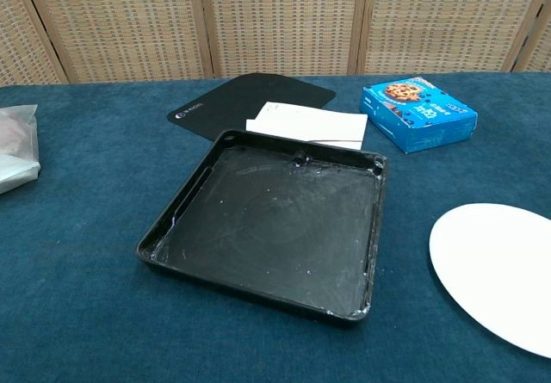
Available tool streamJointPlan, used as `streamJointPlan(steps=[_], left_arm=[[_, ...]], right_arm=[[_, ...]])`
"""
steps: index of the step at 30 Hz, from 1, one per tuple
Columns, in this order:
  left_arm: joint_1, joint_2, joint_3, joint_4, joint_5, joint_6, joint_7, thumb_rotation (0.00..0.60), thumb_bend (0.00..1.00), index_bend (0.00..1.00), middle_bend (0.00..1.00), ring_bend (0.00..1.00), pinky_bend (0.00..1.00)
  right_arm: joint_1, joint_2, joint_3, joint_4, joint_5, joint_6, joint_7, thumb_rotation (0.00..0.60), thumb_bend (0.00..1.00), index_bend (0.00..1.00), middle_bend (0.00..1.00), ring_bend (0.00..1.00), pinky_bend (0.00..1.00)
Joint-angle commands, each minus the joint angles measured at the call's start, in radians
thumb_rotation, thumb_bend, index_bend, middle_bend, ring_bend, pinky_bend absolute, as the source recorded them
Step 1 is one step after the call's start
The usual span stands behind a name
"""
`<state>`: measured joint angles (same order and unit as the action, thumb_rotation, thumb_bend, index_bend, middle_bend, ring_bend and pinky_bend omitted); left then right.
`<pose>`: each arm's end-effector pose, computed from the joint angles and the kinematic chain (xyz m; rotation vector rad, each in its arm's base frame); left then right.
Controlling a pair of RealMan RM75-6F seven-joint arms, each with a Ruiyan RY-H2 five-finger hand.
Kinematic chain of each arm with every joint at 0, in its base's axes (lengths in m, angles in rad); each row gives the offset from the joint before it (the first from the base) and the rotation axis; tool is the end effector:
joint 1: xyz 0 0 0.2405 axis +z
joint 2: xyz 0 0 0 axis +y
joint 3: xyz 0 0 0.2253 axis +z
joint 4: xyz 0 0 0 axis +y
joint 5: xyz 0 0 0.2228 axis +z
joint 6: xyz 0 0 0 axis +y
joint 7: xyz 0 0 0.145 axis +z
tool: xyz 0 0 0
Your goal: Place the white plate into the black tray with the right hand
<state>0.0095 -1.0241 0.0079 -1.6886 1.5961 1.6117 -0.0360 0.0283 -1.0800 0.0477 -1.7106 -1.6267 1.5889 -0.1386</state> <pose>-0.2813 0.1405 0.1579 -1.3676 -0.8879 -0.9423 -0.2589 -0.1623 0.1435 1.4229 -0.7492 0.9368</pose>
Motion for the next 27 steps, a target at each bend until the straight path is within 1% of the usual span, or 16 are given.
streamJointPlan(steps=[1,6,8,10,13,18,22,27], left_arm=[[0.001,0.0,-0.001,0.001,0.001,0.001,-0.003,0.6,0.0,0.0,0.0,0.0,0.0],[0.001,-0.001,-0.002,0.0,-0.003,0.0,-0.003,0.6,0.0,0.0,0.0,0.0,0.0],[0.001,-0.004,-0.005,-0.001,-0.005,0.0,0.0,0.6,0.0,0.0,0.0,0.0,0.0],[-0.002,-0.01,-0.008,0.0,-0.008,-0.004,0.01,0.6,0.0,0.0,0.0,0.0,0.0],[-0.007,-0.016,-0.014,0.0,-0.018,-0.014,0.019,0.6,0.0,0.0,0.0,0.0,0.0],[-0.016,-0.019,-0.019,-0.001,-0.034,-0.033,0.025,0.6,0.0,0.0,0.0,0.0,0.0],[-0.02,-0.018,-0.021,-0.002,-0.04,-0.042,0.025,0.6,0.0,0.0,0.0,0.0,0.0],[-0.021,-0.016,-0.021,-0.002,-0.042,-0.047,0.018,0.6,0.0,0.0,0.0,0.0,0.0]], right_arm=[[0.005,0.006,-0.009,0.002,-0.009,-0.015,-0.001,0.6,0.0,0.0,0.0,0.0,0.0],[0.024,0.008,-0.027,0.016,-0.029,-0.056,0.019,0.6,0.0,0.0,0.0,0.0,0.0],[0.047,-0.016,-0.046,0.055,-0.068,-0.089,0.059,0.6,0.0,0.0,0.0,0.0,0.0],[0.08,-0.113,-0.074,0.2,-0.153,-0.107,0.114,0.6,0.0,0.0,0.0,0.0,0.0],[0.102,-0.214,-0.095,0.363,-0.21,-0.102,0.156,0.6,0.0,0.0,0.0,0.0,0.0],[0.133,-0.339,-0.135,0.558,-0.305,-0.066,0.205,0.6,0.0,0.0,0.0,0.0,0.0],[0.144,-0.421,-0.162,0.675,-0.343,-0.047,0.228,0.6,0.0,0.0,0.0,0.0,0.0],[0.149,-0.475,-0.186,0.742,-0.34,-0.071,0.229,0.6,0.0,0.0,0.0,0.0,0.0]])
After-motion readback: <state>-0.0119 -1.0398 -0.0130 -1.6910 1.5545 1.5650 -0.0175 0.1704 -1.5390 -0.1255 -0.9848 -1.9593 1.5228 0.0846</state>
